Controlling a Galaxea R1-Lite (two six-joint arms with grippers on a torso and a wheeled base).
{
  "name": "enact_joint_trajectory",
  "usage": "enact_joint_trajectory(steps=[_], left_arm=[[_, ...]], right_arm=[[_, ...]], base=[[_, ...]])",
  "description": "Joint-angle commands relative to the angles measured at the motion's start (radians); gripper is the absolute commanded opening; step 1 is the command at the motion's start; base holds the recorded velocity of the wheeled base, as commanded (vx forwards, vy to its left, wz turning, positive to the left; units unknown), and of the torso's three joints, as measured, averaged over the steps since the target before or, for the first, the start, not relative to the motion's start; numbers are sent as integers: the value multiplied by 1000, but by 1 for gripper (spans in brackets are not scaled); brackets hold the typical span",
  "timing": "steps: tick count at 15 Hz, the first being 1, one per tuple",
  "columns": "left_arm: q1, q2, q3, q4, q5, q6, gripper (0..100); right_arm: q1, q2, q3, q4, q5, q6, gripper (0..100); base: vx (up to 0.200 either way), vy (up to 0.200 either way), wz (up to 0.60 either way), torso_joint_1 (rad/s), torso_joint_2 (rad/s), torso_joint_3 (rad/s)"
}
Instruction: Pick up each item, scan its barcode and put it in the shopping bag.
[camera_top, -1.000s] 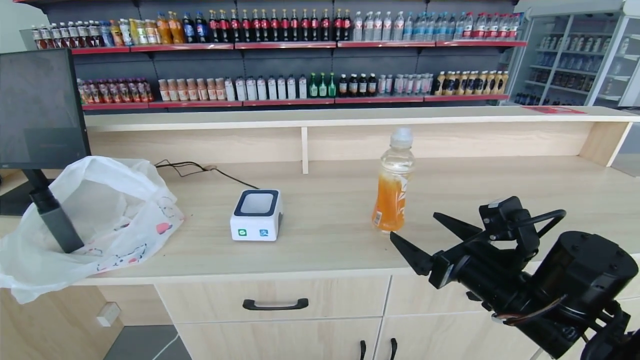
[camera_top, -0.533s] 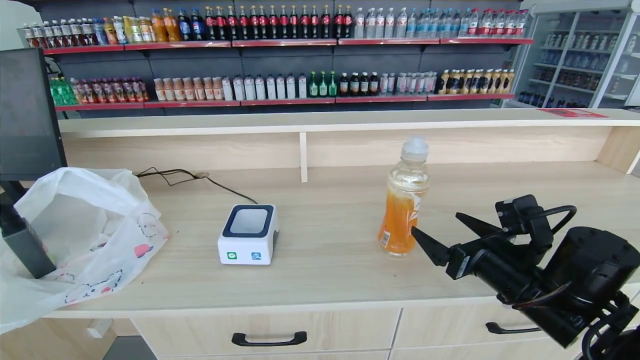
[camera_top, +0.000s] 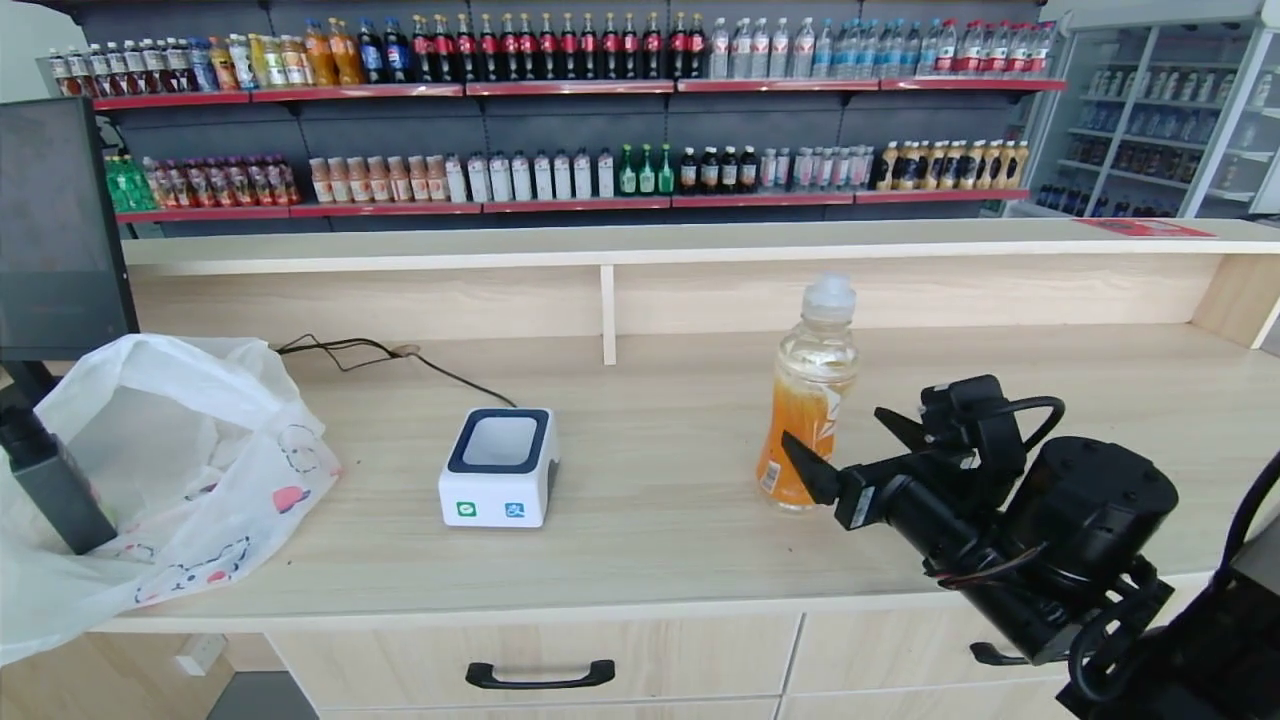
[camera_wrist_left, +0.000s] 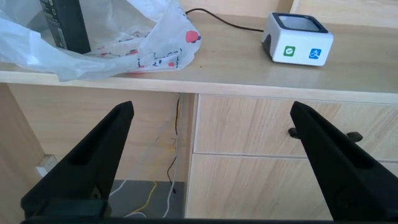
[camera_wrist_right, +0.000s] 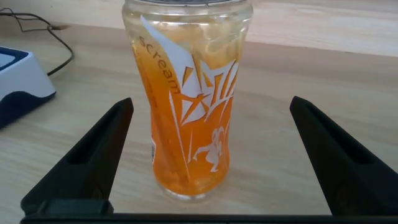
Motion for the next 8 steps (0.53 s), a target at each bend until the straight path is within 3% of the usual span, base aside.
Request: enact_joint_trajectory(steps=[1, 2, 3, 8], left_arm=[[0, 0, 0, 0, 0, -1, 100], [0, 0, 0, 0, 0, -1, 100], [0, 0, 0, 0, 0, 0, 100], [0, 0, 0, 0, 0, 0, 100]], right_arm=[[50, 46, -59, -1, -69, 1, 100], [65, 66, -139, -1, -166, 7, 100], [70, 74, -129, -1, -194, 10, 100], [70, 149, -154, -1, -218, 12, 100]], base=[[0, 0, 0, 0, 0, 0], [0, 0, 0, 0, 0, 0], [0, 0, 0, 0, 0, 0], [0, 0, 0, 0, 0, 0]])
